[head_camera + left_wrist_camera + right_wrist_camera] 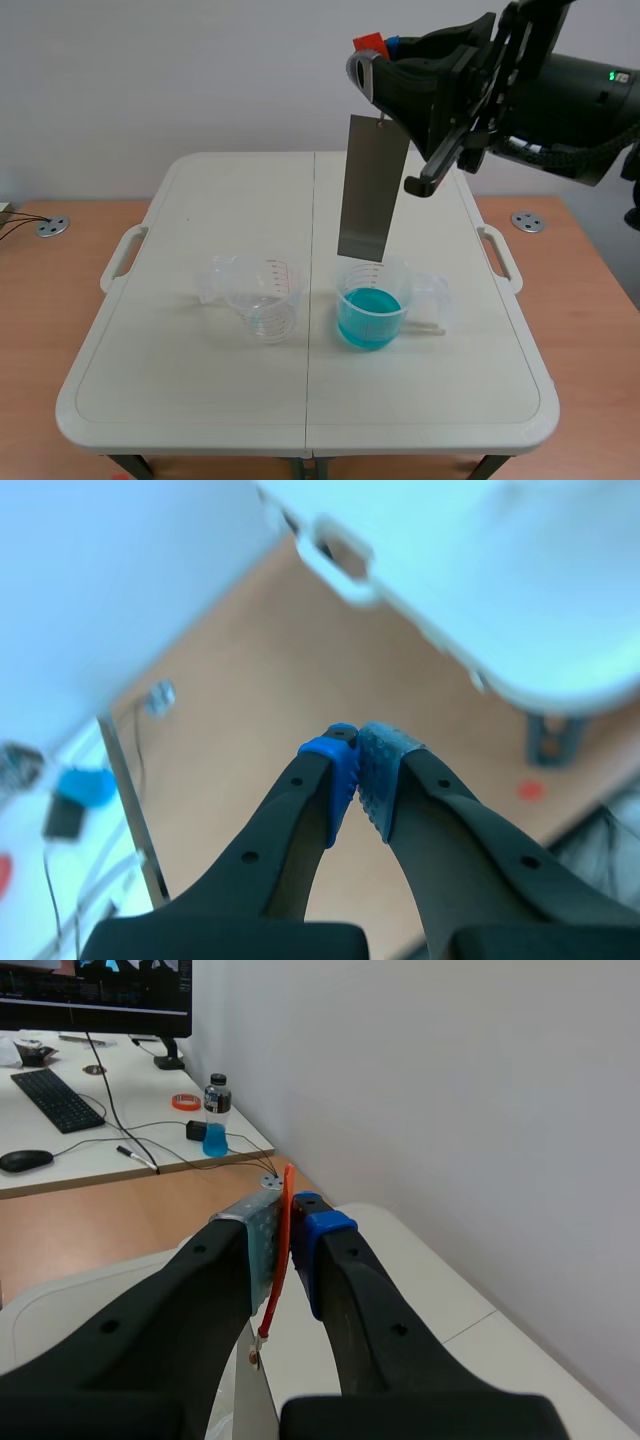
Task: Hold the metal plate by the orange handle, dip it into the blue solution, take it out and point at it, then put the plate back in the beaker on the left.
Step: 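Raise the plate and point at it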
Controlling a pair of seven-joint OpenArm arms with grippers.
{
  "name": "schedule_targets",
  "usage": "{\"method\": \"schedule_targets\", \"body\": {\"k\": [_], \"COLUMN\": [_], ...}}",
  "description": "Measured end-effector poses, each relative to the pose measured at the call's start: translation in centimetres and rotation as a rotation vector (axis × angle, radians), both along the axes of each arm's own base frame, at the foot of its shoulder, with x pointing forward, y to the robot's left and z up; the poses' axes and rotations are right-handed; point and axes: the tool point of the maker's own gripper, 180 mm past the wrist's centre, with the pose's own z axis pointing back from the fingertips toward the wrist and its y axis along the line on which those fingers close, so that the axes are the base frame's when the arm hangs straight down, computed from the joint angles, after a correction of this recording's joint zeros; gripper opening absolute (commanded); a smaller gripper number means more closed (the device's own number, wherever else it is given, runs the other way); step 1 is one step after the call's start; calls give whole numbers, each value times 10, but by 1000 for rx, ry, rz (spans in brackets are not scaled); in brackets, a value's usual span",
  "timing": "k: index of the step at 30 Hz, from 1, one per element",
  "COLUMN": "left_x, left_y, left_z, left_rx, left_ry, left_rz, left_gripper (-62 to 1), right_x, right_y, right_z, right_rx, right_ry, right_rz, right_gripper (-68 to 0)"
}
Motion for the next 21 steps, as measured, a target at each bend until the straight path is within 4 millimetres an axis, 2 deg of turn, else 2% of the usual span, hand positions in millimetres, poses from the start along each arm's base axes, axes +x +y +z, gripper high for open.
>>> {"method": "schedule_targets", "body": {"k": [4, 6, 12, 21], "left_x": [32, 43, 64, 98], "left_y": [-20, -36, -93, -178], "left_z": [19, 21, 5, -22], "left_rx": [-23, -49, -124, -226], "left_ry": [-103, -112, -85, -41], "left_rz": [-53, -97, -250, -316], "left_gripper": [-593, -592, -593, -593], "right_x": [3, 3, 3, 3], "right_y": [-5, -5, -5, -5], "right_z": [2, 2, 1, 1], "right_rx": [0, 0, -3, -7], "right_ry": [-7, -6, -5, -2], "right_rz": [-17, -16, -17, -18], "right_gripper": [-662, -662, -662, -662]}}
